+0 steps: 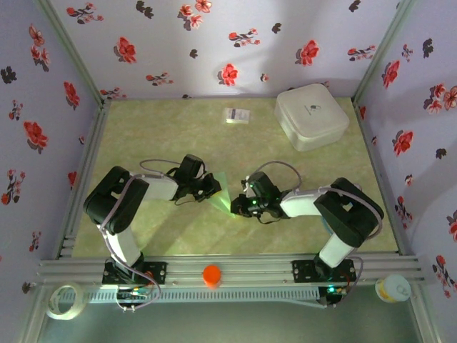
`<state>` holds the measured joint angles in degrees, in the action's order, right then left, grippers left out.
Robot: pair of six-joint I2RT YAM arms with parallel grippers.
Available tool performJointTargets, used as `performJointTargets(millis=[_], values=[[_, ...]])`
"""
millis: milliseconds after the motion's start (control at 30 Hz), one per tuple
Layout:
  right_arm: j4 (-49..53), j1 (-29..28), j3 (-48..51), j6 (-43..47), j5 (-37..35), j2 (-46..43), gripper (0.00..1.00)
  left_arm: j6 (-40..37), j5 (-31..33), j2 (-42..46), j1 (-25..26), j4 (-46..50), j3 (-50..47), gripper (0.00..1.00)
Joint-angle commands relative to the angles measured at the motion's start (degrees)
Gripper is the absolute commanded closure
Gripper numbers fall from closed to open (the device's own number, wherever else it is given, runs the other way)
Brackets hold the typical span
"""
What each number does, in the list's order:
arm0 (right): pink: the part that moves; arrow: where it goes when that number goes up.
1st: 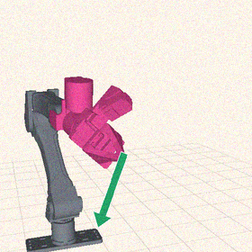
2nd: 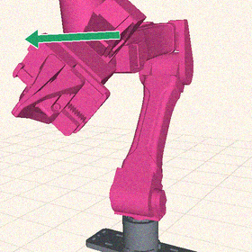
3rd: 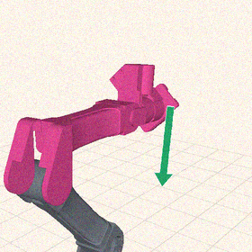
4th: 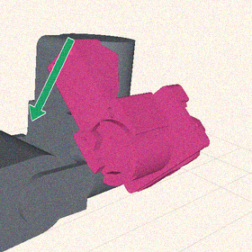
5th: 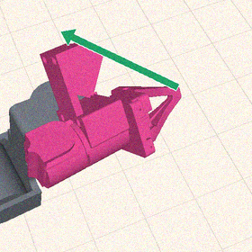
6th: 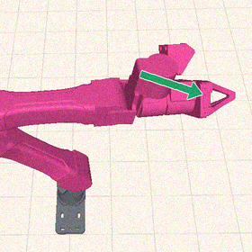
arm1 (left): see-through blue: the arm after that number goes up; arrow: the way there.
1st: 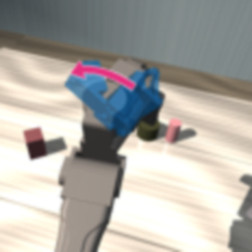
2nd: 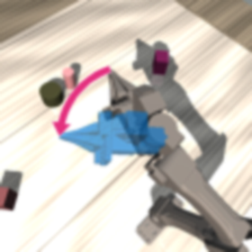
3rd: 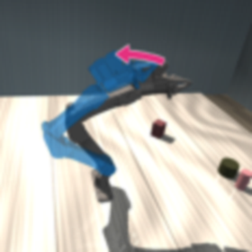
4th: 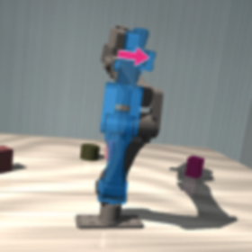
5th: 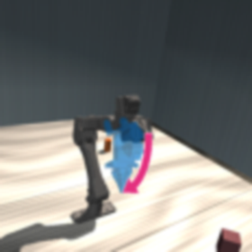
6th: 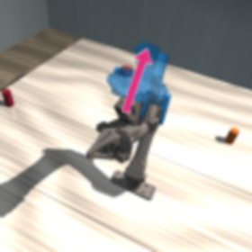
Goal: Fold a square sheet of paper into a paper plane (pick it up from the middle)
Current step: Fourth fold the wing at the center of the table.
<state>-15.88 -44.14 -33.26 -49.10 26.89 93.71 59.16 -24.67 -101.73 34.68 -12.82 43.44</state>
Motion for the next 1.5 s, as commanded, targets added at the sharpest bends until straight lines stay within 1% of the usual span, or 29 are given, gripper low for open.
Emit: performJointTargets(millis=[0,67,200,300,467,700,1467], values=[[4.8,-0.1,1.2,1.9,1.5,-0.6,0.89,-1.2,0.6,-1.4,0.2,2.2,-1.0,0.93],[3.5,-0.1,2.1,1.3,2.4,0.2,0.91,-1.2,0.6,-1.3,0.2,2.2,-1.1,0.93],[3.0,-0.1,2.9,0.8,2.9,0.9,0.9,-1.1,0.7,-1.1,0.2,2.2,-1.2,0.93],[3.8,-0.1,2.9,0.8,2.6,-0.3,0.88,-1.1,0.7,-1.2,0.2,2.2,-1.3,0.93],[6.1,-0.1,2.4,1.9,2.1,-1.5,0.9,-0.9,0.8,-1.4,0.2,1.7,-1.5,0.93],[3.9,-0.2,4.0,1.1,2.2,-0.4,0.9,-0.6,0.8,-1.7,0.2,0.9,-1.9,0.93],[4.6,-0.2,2.9,1.3,2.5,-0.6,0.91,-0.5,0.8,-1.7,0.2,0.6,-2.2,0.93]])
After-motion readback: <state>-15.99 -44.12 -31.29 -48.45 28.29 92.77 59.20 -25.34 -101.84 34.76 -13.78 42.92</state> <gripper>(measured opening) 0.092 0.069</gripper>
